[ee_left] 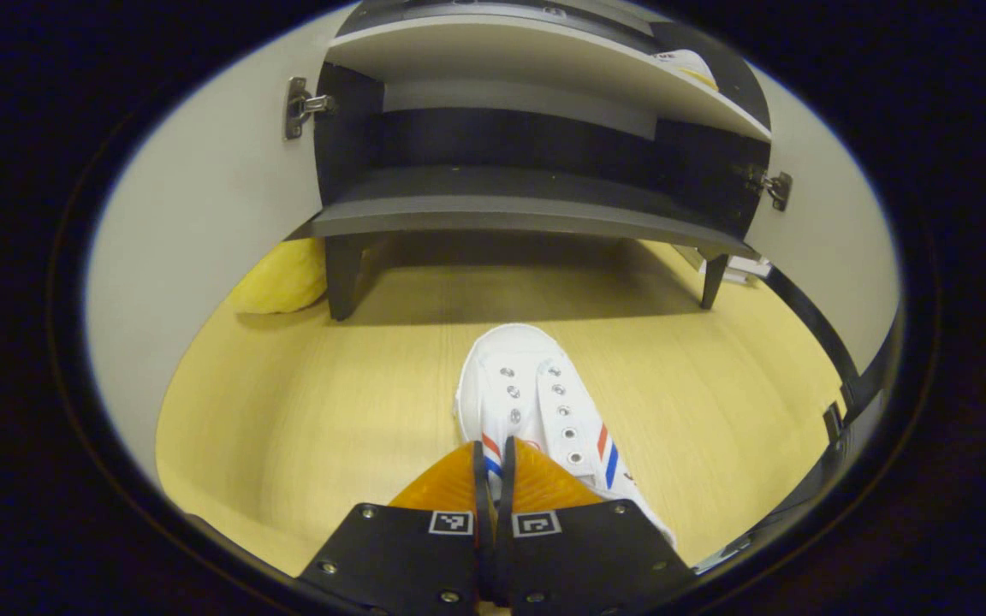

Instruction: Grab one shoe with the right hand and put it into the shoe cabinet, grab the other shoe with the left hand and put it into the shoe cabinet; then close the right door with the right hand and the left door with the left hand.

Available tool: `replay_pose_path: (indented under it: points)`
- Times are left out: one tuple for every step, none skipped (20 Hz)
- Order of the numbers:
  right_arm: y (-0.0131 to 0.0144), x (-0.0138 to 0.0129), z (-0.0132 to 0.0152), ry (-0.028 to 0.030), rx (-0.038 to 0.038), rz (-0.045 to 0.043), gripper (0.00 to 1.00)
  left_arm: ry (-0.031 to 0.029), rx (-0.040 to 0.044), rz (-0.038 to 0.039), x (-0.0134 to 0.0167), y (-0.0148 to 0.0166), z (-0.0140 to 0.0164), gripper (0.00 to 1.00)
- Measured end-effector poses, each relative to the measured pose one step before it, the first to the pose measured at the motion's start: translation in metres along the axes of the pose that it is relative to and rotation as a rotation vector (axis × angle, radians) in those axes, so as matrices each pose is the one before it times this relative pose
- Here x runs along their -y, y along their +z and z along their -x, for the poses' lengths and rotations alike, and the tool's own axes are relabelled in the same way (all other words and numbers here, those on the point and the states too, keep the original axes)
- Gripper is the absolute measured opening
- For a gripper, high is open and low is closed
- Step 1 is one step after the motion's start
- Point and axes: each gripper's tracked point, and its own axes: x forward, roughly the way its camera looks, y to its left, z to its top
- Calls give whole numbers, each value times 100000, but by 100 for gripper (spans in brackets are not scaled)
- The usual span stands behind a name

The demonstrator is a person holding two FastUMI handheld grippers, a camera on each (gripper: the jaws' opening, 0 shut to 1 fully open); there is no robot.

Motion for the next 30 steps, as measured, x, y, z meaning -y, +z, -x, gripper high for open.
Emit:
replay_pose_path:
  points:
    - [98, 7, 32, -151, 282, -6, 100, 48, 400, 600, -146, 93, -87, 1]
    - [121, -10, 0, -19, 347, 329, 100, -201, 884, 403, 22, 255, 157, 2]
    - [30, -56, 54, 78, 62, 485, 100, 51, 862, 595, -87, 324, 180, 1]
    - [88, -102, 84, 318, 78, 244, 100, -241, 867, 307, 22, 404, 249, 1]
    - [20, -188, 86, 369, 35, 86, 100, -471, 809, 83, 40, 466, 318, 1]
    - [53, -115, 81, 231, 89, -12, 100, -319, 1465, -21, 84, 747, 378, 1]
    - [91, -142, 71, 163, 259, 27, 100, -556, 988, -457, 132, 731, 387, 1]
    - [145, -114, 37, 154, 305, 38, 100, -716, 1708, -628, 192, 1055, 365, 1]
    - [74, -160, 104, 12, 288, 264, 100, -695, 2069, -906, 187, 977, 307, 1]
    - [192, 28, 64, -331, 533, 713, 99, -882, 1832, -885, 495, 1085, 610, 1]
    - [140, -41, 39, -187, 562, 619, 96, -1232, 1901, -667, 811, 953, 983, 1]
    - [183, -87, 62, -77, 350, 258, 99, -776, 1747, -143, 105, 1073, 837, 1]
    - [77, -188, 63, 207, 245, -70, 100, -774, 1754, -515, -43, 812, 681, 1]
    - [133, -132, -23, 222, 95, -186, 99, -196, 1881, -409, -136, 1050, 845, 1]
    - [20, -2, 167, 36, 116, -18, 99, -316, 1647, -788, -113, 926, 736, 1]
    - [71, 65, 32, -156, 175, 174, 99, -311, 1905, -638, -5, 980, 702, 1]
    - [88, 24, -40, -179, 258, -46, 99, -523, 2141, -650, 28, 1181, 926, 1]
    - [140, -62, -79, 94, 142, -294, 100, -572, 2246, -423, 73, 1231, 866, 1]
    - [-13, -76, -36, 115, 176, -394, 99, -285, 2314, -156, -214, 1253, 1108, 1]
    - [133, -17, -173, 153, 161, -264, 100, -362, 2010, 6, -163, 953, 918, 1]
    - [-46, 5, 156, 140, 241, -221, 100, -273, 1875, 141, -241, 648, 985, 1]
    - [89, -51, -82, 379, 287, -158, 100, -464, 1734, -2, -192, 735, 902, 1]
    - [64, -20, -122, 77, 306, 157, 100, -120, 1900, 111, -354, 611, 1050, 1]
    - [144, 128, -107, -505, 420, 503, 99, -119, 1550, 114, -282, 580, 663, 1]
    - [87, 40, -255, -274, 319, 414, 99, -80, 1361, 275, -66, -337, 555, 1]
    - [139, -5, -123, 124, 284, 152, 99, -55, 1499, 175, -25, -375, 330, 1]
    - [67, -56, -152, 390, 246, 141, 99, -238, 1781, -463, 196, -951, -331, 1]
    - [63, 10, -93, 154, 278, 447, 100, 97, 1151, -381, 115, -314, 248, 1]
    - [-17, 53, -56, 44, 179, 530, 100, -336, 1261, -118, 235, -396, 101, 1]
    - [3, 67, -67, -126, 111, 338, 99, -827, 1213, -215, 85, -157, 127, 1]
